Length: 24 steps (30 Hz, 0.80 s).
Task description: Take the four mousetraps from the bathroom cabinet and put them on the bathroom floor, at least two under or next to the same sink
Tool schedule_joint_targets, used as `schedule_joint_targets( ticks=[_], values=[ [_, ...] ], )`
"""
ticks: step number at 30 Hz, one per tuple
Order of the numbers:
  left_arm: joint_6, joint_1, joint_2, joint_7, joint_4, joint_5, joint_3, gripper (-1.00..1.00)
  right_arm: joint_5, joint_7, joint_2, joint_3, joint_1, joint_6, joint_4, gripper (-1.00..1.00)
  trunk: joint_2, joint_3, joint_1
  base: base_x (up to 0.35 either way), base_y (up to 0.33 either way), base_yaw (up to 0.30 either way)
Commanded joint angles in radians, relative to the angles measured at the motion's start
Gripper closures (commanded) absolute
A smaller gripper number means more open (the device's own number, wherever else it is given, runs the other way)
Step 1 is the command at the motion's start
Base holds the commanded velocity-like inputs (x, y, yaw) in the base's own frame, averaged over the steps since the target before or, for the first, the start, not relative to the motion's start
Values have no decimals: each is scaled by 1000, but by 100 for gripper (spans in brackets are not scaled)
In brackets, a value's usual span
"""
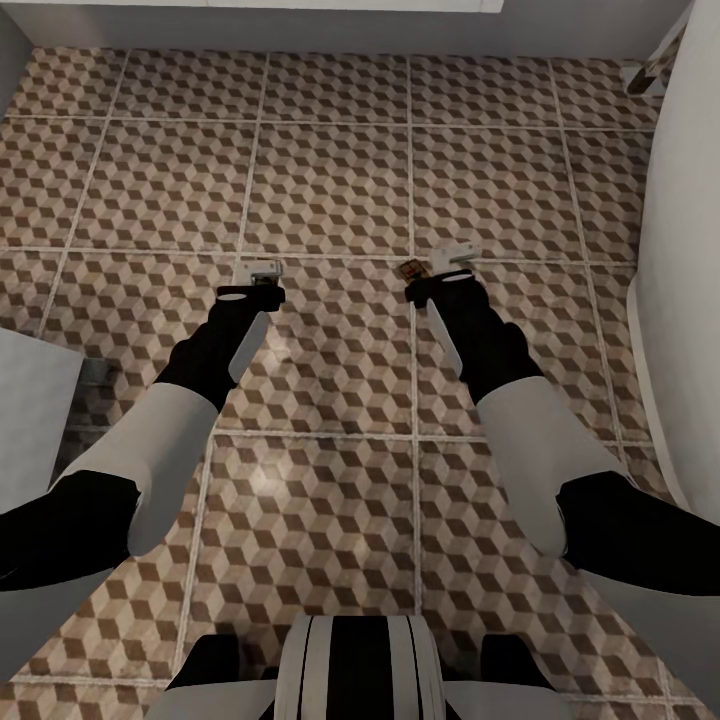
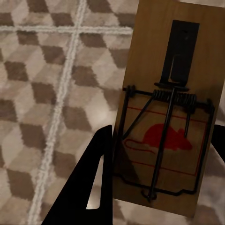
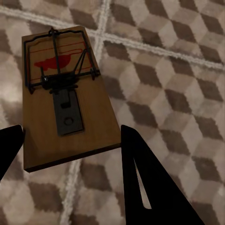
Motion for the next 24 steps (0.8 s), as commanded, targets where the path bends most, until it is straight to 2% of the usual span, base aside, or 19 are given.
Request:
schedule_joint_targets(
  ticks=[1,4,13,21,24],
  values=[
    [5,0,1,13,-2,8,-5,100,6,-4,0,2,0,7,-3,100,0,-1,0,0,0,0],
    [6,0,1,18,-1,7,-6,100,6,-5,0,2,0,8,-29,100,0,-1,0,0,0,0],
    [7,0,1,86,-1,7,-7,100,7,-9,0,11,1,15,-103,100,0,-1,0,0,0,0],
    [8,0,0,92,3,7,-9,100,8,-13,0,15,1,36,-153,100,-1,-1,2,0,0,0],
    [8,0,-5,92,1,7,-21,100,8,-13,0,15,1,58,-176,100,-2,-1,3,0,0,0]
  ],
)
